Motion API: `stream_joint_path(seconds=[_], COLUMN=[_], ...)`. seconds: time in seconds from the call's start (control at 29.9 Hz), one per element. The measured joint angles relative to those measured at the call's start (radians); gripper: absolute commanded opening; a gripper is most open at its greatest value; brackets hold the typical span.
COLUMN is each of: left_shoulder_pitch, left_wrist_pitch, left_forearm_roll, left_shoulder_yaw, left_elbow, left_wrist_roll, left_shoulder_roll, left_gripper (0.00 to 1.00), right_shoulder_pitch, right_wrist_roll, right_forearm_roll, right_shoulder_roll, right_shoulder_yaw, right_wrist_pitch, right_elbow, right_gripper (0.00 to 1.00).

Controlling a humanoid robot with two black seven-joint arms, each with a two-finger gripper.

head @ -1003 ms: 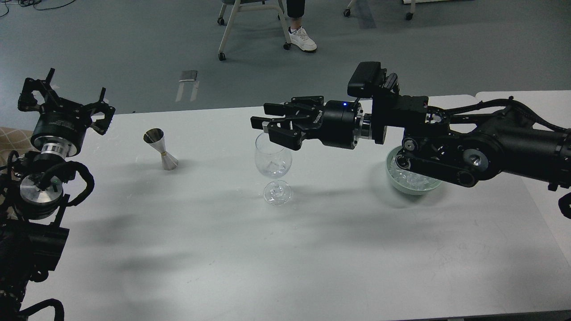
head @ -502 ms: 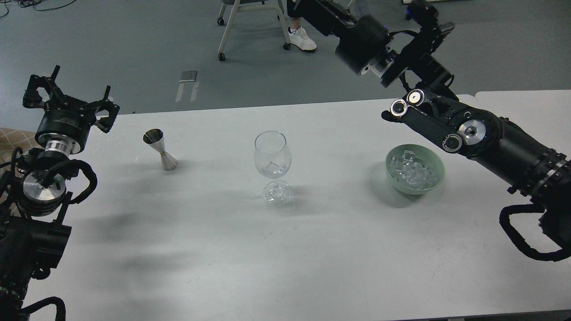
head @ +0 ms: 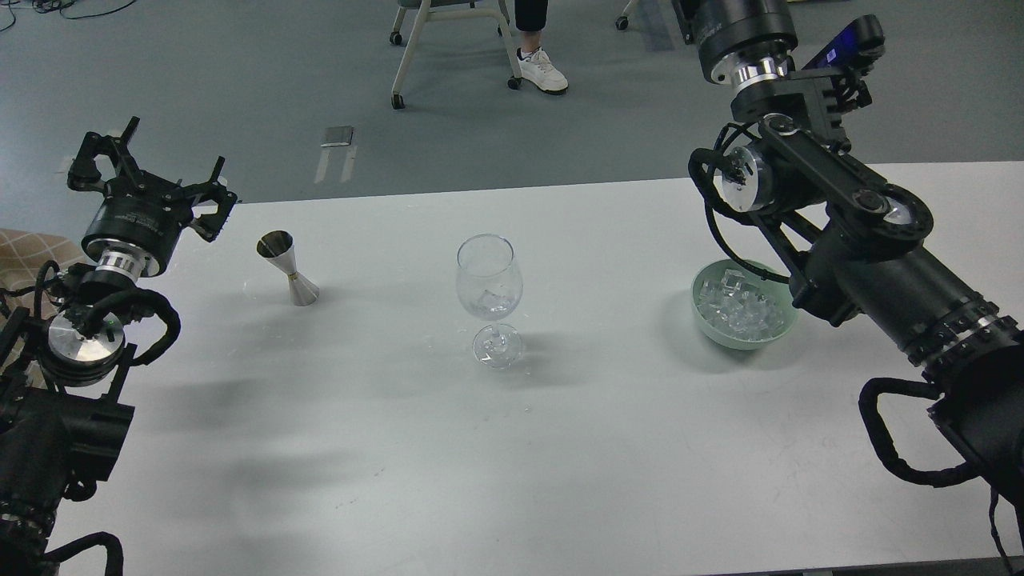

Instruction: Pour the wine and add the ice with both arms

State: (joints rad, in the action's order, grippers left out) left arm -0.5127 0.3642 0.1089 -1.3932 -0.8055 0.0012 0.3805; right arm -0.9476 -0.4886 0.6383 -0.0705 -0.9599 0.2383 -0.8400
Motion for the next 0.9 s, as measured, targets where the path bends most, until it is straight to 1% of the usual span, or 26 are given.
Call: stream_joint_path(seconds=[0.17, 0.23, 0.4, 0.5, 0.53, 0.6, 0.7, 0.8, 0.9], left_shoulder_pitch=[-0.009, -0.009, -0.009, -0.009, -0.007, -0.007, -0.012, -0.042, -0.076], left_wrist_pitch=[-0.012, -0.014, -0.009, 0.0, 0.002, 0.011, 0.017, 0.01, 0.007], left_forearm_roll=[-0.001, -0.001, -0.002, -0.002, -0.001, 0.003, 0.009, 0.013, 0.014], left_shoulder_yaw=[-0.001, -0.001, -0.002, 0.0, 0.0, 0.001, 0.002, 0.017, 0.062], left_elbow=[0.0, 0.0, 0.0, 0.0, 0.0, 0.0, 0.007, 0.02, 0.039], left_wrist_roll=[-0.001, -0.001, 0.0, 0.005, 0.005, 0.006, 0.006, 0.003, 0.0], left_shoulder_roll=[-0.003, -0.004, -0.022, -0.032, -0.034, -0.046, -0.06, -0.076, -0.088], left_gripper=[0.98, 0.98, 0.98, 0.98, 0.98, 0.98, 0.98, 0.98, 0.98], right_shoulder_pitch=[0.046, 0.056, 0.079, 0.063, 0.049, 0.01, -0.055, -0.117, -0.139], right_wrist_roll=[0.0, 0.0, 0.0, 0.004, 0.023, 0.084, 0.137, 0.152, 0.15], right_forearm_roll=[-0.01, -0.028, -0.155, -0.215, -0.222, -0.228, -0.23, -0.23, -0.23], right_shoulder_roll=[0.001, 0.008, 0.031, 0.03, 0.028, 0.018, 0.014, 0.02, 0.02], right_shoulder_yaw=[-0.058, -0.063, -0.068, -0.07, -0.069, -0.065, -0.057, -0.051, -0.051], right_wrist_pitch=[-0.006, -0.024, -0.157, -0.245, -0.273, -0.329, -0.39, -0.444, -0.471], right_elbow=[-0.002, -0.002, 0.028, 0.097, 0.127, 0.205, 0.327, 0.467, 0.531], right_gripper=[1.0, 1.0, 1.0, 1.0, 1.0, 1.0, 1.0, 1.0, 1.0])
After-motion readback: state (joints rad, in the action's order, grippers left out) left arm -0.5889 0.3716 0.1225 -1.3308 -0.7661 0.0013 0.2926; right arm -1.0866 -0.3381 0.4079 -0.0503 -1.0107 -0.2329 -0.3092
